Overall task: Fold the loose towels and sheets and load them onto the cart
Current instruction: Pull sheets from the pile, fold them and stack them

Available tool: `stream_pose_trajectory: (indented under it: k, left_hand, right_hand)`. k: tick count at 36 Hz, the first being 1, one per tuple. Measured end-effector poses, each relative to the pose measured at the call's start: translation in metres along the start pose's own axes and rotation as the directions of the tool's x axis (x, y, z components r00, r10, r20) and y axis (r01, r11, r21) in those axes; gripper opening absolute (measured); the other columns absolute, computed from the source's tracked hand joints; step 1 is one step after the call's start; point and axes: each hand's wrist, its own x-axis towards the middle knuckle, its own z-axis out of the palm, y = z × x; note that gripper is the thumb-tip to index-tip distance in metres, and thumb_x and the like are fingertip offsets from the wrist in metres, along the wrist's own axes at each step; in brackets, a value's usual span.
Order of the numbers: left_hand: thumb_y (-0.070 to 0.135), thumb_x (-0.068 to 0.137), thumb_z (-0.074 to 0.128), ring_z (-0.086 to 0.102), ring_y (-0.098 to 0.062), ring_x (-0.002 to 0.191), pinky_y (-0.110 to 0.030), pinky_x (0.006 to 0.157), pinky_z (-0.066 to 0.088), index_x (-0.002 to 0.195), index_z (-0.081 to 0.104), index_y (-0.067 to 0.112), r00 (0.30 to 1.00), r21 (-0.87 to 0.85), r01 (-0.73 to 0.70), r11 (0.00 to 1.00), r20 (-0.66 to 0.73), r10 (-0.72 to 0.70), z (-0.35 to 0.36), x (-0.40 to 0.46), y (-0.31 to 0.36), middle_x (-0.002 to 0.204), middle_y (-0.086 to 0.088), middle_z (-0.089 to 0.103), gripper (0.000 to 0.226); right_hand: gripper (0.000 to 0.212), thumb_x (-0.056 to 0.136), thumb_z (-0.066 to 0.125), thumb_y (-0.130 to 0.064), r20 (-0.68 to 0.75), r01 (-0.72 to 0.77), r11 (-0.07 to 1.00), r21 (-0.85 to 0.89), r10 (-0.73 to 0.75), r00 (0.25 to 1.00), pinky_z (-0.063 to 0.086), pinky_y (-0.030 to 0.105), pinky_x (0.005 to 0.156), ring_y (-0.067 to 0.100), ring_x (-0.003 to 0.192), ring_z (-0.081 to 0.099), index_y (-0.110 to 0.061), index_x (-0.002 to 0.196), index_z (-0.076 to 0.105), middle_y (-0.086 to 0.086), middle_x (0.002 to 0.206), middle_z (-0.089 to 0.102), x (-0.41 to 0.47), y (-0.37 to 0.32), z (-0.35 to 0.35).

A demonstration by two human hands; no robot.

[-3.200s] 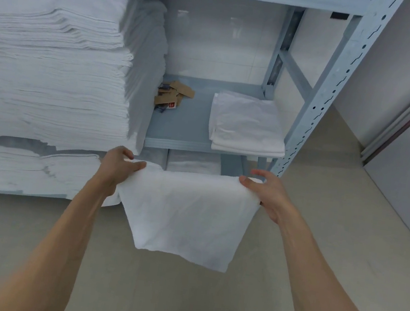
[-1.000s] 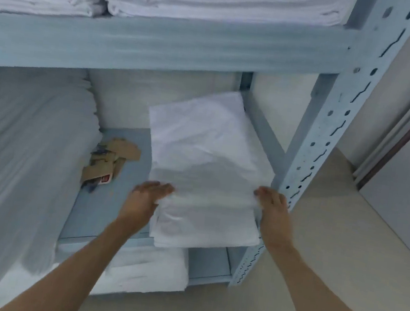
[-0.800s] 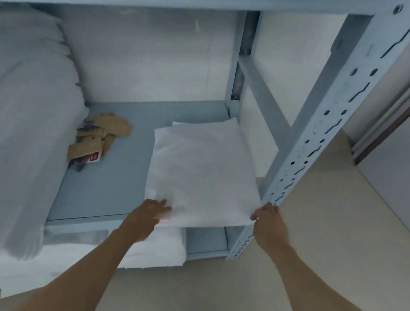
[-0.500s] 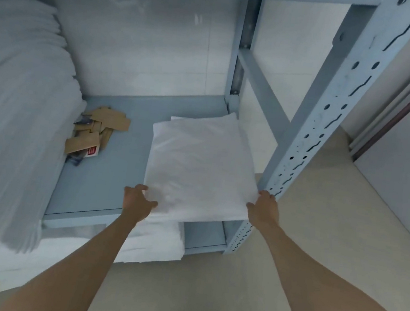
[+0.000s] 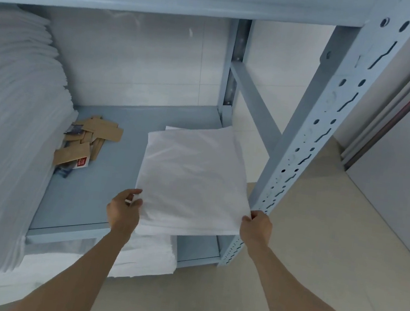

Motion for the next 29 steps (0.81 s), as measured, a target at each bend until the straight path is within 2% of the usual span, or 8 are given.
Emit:
stream_pose_trajectory:
  k: [6,9,12,14,17,22,25,29]
  left_hand:
    - [-0.003,0.088,0.067,0.057,-0.021,0.071,-0.026,0.066,0.044,0.099,0.075,0.018,0.988,0.032,-0.156,0.987,0.005,0.155,0.007,0.026,0.027,0.088,-0.003,0.065,0.025]
    - [-0.002,0.089,0.067,0.055,-0.025,0.075,-0.027,0.069,0.043,0.097,0.074,0.024,0.998,0.046,-0.029,0.999,0.061,0.026,0.012,0.014,-0.005,0.087,-0.007,0.061,0.027]
    - [0.005,0.087,0.070,0.056,-0.022,0.071,-0.024,0.059,0.043,0.093,0.070,0.022,0.985,0.106,0.125,0.986,0.109,-0.137,0.010,0.004,-0.029,0.098,-0.014,0.066,0.018]
    - [0.006,0.085,0.069,0.060,-0.028,0.080,-0.029,0.068,0.051,0.093,0.071,0.014,0.982,0.184,0.128,0.975,0.115,-0.151,0.011,0.013,-0.025,0.109,-0.018,0.063,0.012]
    - [0.005,0.086,0.066,0.049,-0.036,0.115,-0.042,0.099,0.044,0.098,0.070,0.009,0.994,0.374,-0.048,0.926,0.112,0.006,0.014,0.033,-0.002,0.124,-0.019,0.048,0.013]
    - [0.014,0.092,0.063,0.043,-0.029,0.126,-0.045,0.104,0.039,0.117,0.066,0.013,0.922,0.436,-0.370,0.820,0.278,0.269,0.030,0.052,0.044,0.133,-0.009,0.049,0.025]
    - [0.032,0.099,0.056,0.033,-0.025,0.139,-0.043,0.111,0.027,0.138,0.053,0.017,0.826,0.464,-0.555,0.690,0.406,0.392,0.058,0.058,0.054,0.150,-0.003,0.041,0.042]
    - [0.043,0.104,0.037,0.018,-0.017,0.150,-0.042,0.120,0.011,0.155,0.028,0.021,0.777,0.537,-0.627,0.565,0.484,0.402,0.097,0.058,0.023,0.164,0.000,0.022,0.056]
  right_hand:
    - [0.008,0.095,0.053,-0.004,-0.060,0.033,0.994,0.105,-0.027,0.998,0.045,0.034,0.077,0.029,0.089,0.057,-0.004,0.097,0.061,0.014,0.105,0.061,0.002,0.007,0.008]
    - [0.008,0.095,0.054,-0.004,0.048,0.007,0.998,0.055,-0.010,0.999,0.043,0.030,0.074,0.028,0.088,0.057,-0.003,0.097,0.062,0.012,0.100,0.063,0.006,0.013,0.005]
    - [0.009,0.087,0.053,-0.003,0.204,0.048,0.992,-0.120,-0.023,0.979,0.045,0.027,0.062,0.027,0.082,0.058,-0.004,0.091,0.061,0.006,0.085,0.061,0.014,0.003,-0.009]
    - [0.028,0.083,0.052,-0.004,0.228,0.091,0.981,-0.172,-0.050,0.972,0.048,0.030,0.072,0.027,0.094,0.058,-0.006,0.111,0.057,0.006,0.103,0.060,0.019,-0.015,-0.015]
    - [0.049,0.086,0.051,-0.007,0.133,0.256,0.933,-0.254,-0.229,0.964,0.045,0.038,0.092,0.029,0.120,0.048,-0.009,0.134,0.042,0.010,0.128,0.048,0.022,-0.041,-0.008]
    - [0.050,0.093,0.049,-0.013,0.220,0.608,0.649,-0.458,-0.580,0.785,0.041,0.033,0.104,0.026,0.128,0.038,-0.005,0.141,0.039,0.012,0.138,0.040,0.026,-0.068,0.016]
    - [0.053,0.096,0.047,-0.021,0.266,0.671,0.557,-0.489,-0.637,0.723,0.031,0.038,0.111,0.028,0.137,0.032,-0.006,0.146,0.036,0.013,0.149,0.033,0.041,-0.083,0.042]
    - [0.052,0.101,0.038,-0.033,0.275,0.658,0.469,-0.589,-0.650,0.709,0.012,0.047,0.120,0.029,0.148,0.015,-0.010,0.147,0.031,0.013,0.157,0.022,0.081,-0.081,0.073]
